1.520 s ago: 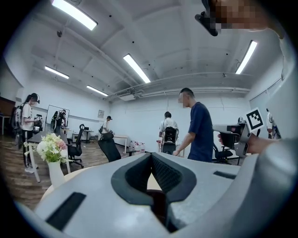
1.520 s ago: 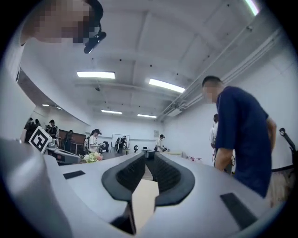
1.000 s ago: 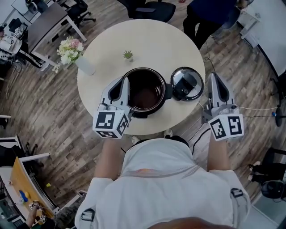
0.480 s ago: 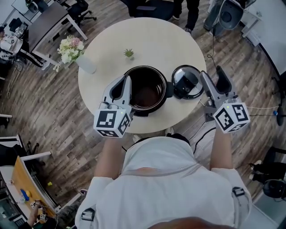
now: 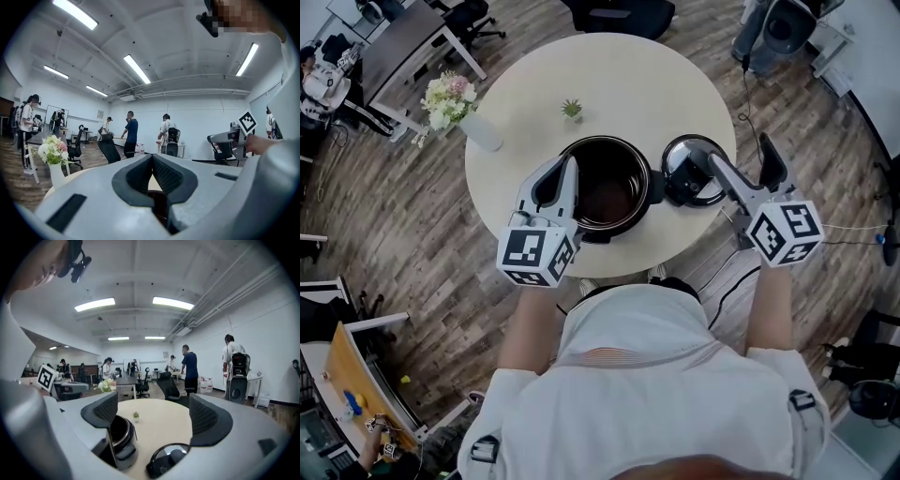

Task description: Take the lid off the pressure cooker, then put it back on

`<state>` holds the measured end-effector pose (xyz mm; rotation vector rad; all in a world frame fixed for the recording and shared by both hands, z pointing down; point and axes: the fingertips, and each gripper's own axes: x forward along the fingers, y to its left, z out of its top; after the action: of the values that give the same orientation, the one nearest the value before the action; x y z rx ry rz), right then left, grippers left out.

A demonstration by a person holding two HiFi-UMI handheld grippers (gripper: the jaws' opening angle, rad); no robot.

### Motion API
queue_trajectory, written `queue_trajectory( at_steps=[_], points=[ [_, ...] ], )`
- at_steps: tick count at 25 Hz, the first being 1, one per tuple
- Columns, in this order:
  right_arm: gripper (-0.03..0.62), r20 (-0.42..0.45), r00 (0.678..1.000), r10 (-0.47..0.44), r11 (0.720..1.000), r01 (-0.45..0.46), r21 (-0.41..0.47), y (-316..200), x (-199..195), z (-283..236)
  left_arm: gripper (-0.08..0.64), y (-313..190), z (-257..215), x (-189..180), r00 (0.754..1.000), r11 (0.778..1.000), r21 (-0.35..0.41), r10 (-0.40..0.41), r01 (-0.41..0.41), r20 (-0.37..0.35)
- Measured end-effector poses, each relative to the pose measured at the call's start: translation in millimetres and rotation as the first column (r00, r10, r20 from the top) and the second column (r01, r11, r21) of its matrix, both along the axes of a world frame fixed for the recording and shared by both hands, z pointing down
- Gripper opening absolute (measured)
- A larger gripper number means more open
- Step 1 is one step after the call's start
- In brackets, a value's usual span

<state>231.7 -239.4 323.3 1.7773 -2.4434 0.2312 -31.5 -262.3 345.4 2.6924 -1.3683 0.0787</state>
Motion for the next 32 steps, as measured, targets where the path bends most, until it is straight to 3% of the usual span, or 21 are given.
queue_trajectory(
  at_steps=[3, 7, 11, 15, 24, 30, 32],
  points=[
    [0.456, -0.096, 0.994, -0.044, 0.986, 0.027, -0.167, -22, 9, 46, 0.005, -2, 3, 1, 1.0, 1.0, -0.001, -0.009, 0.009, 0.003],
    [0.454, -0.135, 0.986, -0.095, 0.93, 0.039, -0.365, -53, 28, 122, 0.006, -2, 15, 2, 1.0, 0.999, -0.022, -0.027, 0.027, 0.011],
    [0.454, -0.172, 0.967, -0.188, 0.846, 0.07, -0.529, -75, 37, 206, 0.005, -1, 25, -3, 0.998, 0.997, -0.043, -0.061, 0.061, 0.015],
    [0.454, -0.183, 0.947, -0.265, 0.734, 0.074, -0.676, -90, 50, 281, 0.006, -1, 28, -10, 0.994, 0.993, -0.048, -0.107, 0.108, 0.019],
    [0.453, -0.151, 0.883, -0.445, 0.493, 0.101, -0.864, -91, 57, 372, 0.005, 2, 43, -24, 0.979, 0.977, -0.074, -0.199, 0.201, 0.034],
    [0.44, -0.131, 0.87, -0.475, 0.42, 0.094, -0.903, -89, 52, 386, 0.005, 3, 45, -32, 0.972, 0.969, -0.081, -0.232, 0.234, 0.036],
    [0.366, -0.156, 0.867, -0.473, 0.419, 0.065, -0.906, -90, 55, 389, 0.005, 3, 45, -34, 0.971, 0.968, -0.082, -0.237, 0.239, 0.033]
  ],
)
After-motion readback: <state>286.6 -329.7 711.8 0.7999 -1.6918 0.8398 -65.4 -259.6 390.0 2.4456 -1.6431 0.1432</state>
